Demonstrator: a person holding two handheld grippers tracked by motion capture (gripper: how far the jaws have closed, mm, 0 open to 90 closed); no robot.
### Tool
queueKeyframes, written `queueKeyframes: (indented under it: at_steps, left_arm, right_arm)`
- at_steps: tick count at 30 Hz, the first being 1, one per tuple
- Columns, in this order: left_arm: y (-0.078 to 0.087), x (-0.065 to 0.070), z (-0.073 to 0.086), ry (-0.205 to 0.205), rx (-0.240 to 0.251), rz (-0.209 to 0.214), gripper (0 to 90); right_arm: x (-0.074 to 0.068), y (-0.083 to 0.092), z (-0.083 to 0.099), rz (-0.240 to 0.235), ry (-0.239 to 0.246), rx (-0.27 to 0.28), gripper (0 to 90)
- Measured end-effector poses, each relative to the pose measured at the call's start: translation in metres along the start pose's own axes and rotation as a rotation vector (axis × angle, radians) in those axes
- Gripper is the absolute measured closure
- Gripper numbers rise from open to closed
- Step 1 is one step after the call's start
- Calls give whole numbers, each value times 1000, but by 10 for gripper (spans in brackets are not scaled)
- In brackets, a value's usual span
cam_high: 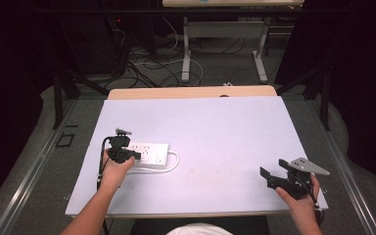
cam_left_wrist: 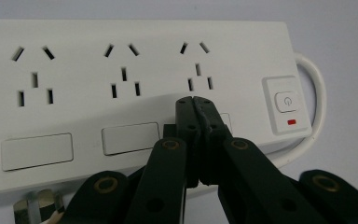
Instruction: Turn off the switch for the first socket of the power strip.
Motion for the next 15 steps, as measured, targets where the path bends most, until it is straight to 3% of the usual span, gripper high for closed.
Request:
queueKeyframes:
  at_steps: [15]
  left_arm:
    - [-1,-1,1,7,0,0,900]
  right_arm:
    - [1,0,0,1,1,0,186]
Point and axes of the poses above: each handheld gripper's, and its own axes: y roughly backward along the jaws, z roughly out of its underside, x roughly to its right, the point moved 1 cm from there along -y, roughly forward along the jaws, and after that the axes turned 2 degrees about x, right-handed, at the moved point
